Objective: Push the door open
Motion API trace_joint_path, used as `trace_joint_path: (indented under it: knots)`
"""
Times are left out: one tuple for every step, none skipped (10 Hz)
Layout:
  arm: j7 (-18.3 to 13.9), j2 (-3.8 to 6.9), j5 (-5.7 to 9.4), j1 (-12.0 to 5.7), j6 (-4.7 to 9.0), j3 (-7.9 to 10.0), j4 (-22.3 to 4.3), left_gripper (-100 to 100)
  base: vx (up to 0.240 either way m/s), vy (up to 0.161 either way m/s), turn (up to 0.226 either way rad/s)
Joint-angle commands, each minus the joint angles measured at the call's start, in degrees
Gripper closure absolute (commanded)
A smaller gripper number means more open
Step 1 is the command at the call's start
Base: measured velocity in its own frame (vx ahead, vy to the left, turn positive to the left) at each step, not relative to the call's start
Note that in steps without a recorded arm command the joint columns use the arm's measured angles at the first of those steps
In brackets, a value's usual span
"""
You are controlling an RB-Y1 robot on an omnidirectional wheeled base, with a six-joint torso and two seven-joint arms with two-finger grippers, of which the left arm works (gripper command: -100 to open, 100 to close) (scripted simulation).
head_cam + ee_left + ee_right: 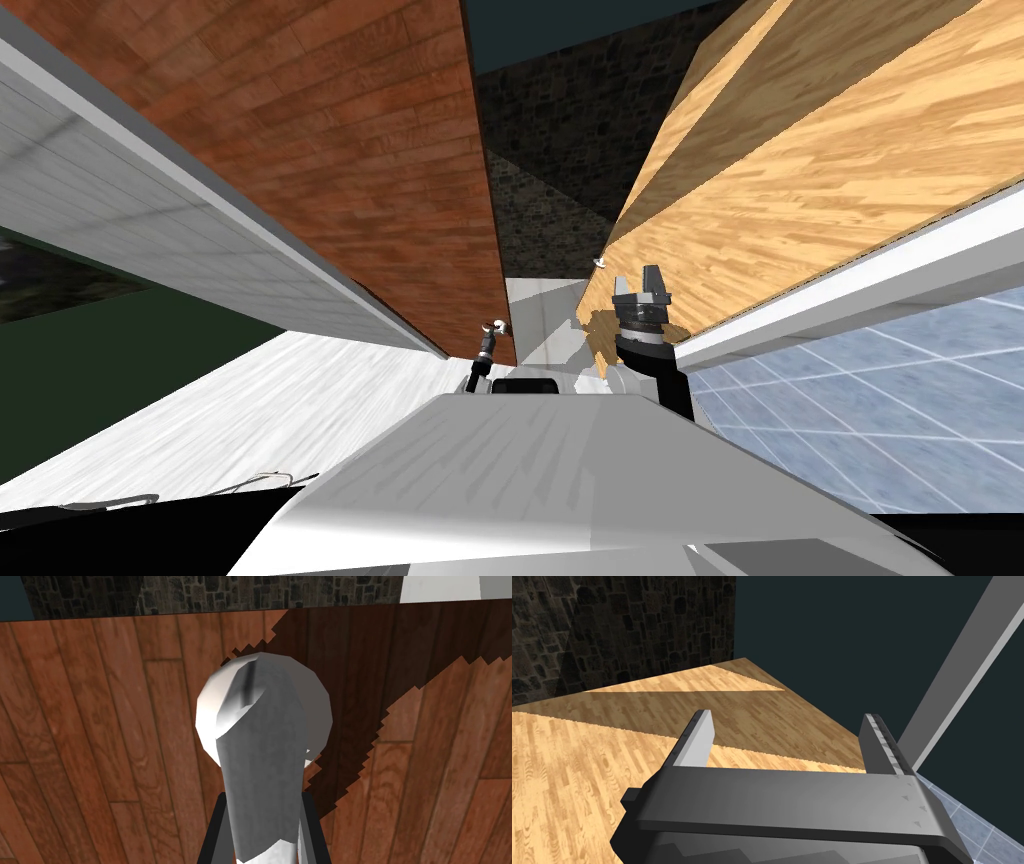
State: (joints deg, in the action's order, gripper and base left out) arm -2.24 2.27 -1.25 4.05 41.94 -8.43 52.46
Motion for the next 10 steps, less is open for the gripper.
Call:
trace_joint_path:
  knots:
    - [0.01,-0.01,-0.04,0.2,-0.02,-0.07,-0.1,100,-0.014,0.005,-0.016]
    - [0.01,-0.01,-0.04,0.2,-0.02,-0.07,-0.1,100,0.0,0.0,0.0]
    - [0.01,-0.01,-0.04,0.2,-0.02,-0.07,-0.1,100,0.0,0.0,0.0]
    - [0.01,-0.01,-0.04,0.2,-0.02,-0.07,-0.1,100,0.0,0.0,0.0]
    - [0.24,0.47,0.3,-0.21,-0.09,0.71,-0.16,100,0.098,-0.051,0.023]
    - [0.36,0.68,0.47,-0.27,-0.08,1.09,-0.25,100,0.167,-0.077,0.047]
    - [0.5,0.92,0.67,-0.35,-0.07,1.54,-0.35,100,0.159,-0.067,0.039]
    - [0.58,1.03,0.77,-0.39,-0.06,1.79,-0.41,100,0.148,-0.046,0.038]
    - [0.76,1.26,1.02,-0.48,-0.04,2.36,-0.54,100,0.17,-0.067,0.035]
    - [0.94,1.48,1.29,-0.58,-0.03,2.96,-0.67,100,0.21,-0.078,0.063]
